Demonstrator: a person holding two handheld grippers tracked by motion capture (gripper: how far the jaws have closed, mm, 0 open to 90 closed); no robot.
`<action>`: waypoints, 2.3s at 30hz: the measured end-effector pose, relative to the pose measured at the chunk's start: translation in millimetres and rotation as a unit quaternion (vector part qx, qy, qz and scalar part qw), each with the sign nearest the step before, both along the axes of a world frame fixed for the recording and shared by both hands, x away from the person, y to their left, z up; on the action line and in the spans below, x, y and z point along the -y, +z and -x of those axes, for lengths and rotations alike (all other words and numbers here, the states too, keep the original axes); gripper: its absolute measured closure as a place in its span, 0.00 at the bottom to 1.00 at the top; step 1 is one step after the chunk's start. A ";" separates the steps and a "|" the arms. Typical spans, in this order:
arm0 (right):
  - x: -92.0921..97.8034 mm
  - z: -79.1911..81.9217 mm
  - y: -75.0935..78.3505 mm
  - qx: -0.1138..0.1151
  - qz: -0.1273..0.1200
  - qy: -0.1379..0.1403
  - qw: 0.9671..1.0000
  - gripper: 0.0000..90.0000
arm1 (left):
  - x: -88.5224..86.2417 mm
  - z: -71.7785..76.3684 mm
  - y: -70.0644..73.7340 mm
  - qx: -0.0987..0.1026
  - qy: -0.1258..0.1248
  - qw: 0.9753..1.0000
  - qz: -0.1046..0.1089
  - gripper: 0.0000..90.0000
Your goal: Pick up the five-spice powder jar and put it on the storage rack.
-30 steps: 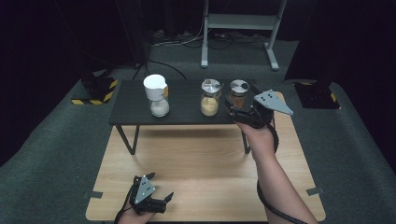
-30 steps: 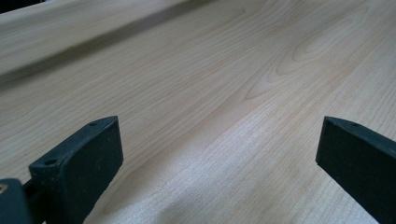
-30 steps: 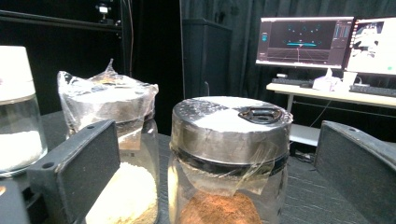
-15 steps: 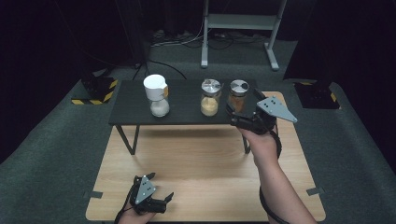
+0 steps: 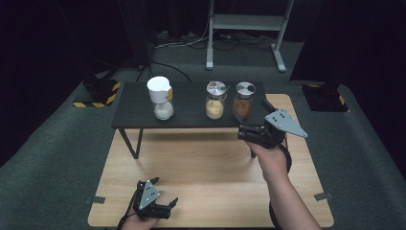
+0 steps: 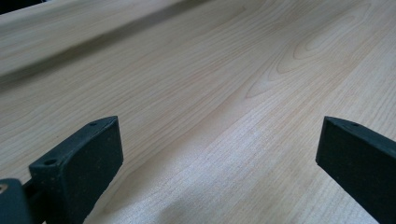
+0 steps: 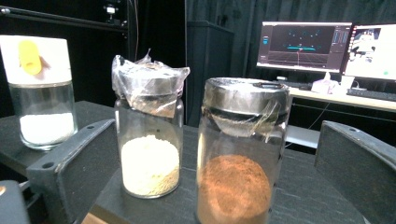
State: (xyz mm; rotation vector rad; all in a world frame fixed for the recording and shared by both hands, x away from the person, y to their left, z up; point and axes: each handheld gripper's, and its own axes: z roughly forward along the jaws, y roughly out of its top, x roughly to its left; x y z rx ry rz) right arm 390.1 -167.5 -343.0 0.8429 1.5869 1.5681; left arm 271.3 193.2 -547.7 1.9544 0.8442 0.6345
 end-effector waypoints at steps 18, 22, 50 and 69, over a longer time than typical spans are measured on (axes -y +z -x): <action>5.9 32.1 -9.6 0.003 0.025 0.000 1.000 0.00 | 0.5 -0.2 -0.1 -0.001 0.000 1.000 -0.001 0.01; 7.8 34.9 -13.4 0.001 0.031 -0.001 1.000 0.00 | 0.5 -0.3 -0.1 -0.002 0.001 1.000 -0.001 0.01; 6.7 44.3 -59.0 -0.024 0.077 0.010 0.997 0.00 | 0.0 -1.3 -0.1 -0.005 0.005 1.000 0.001 0.01; 8.5 55.3 -105.9 -0.058 0.091 0.012 0.994 0.00 | 0.2 0.0 -0.1 -0.001 0.007 1.000 0.001 0.01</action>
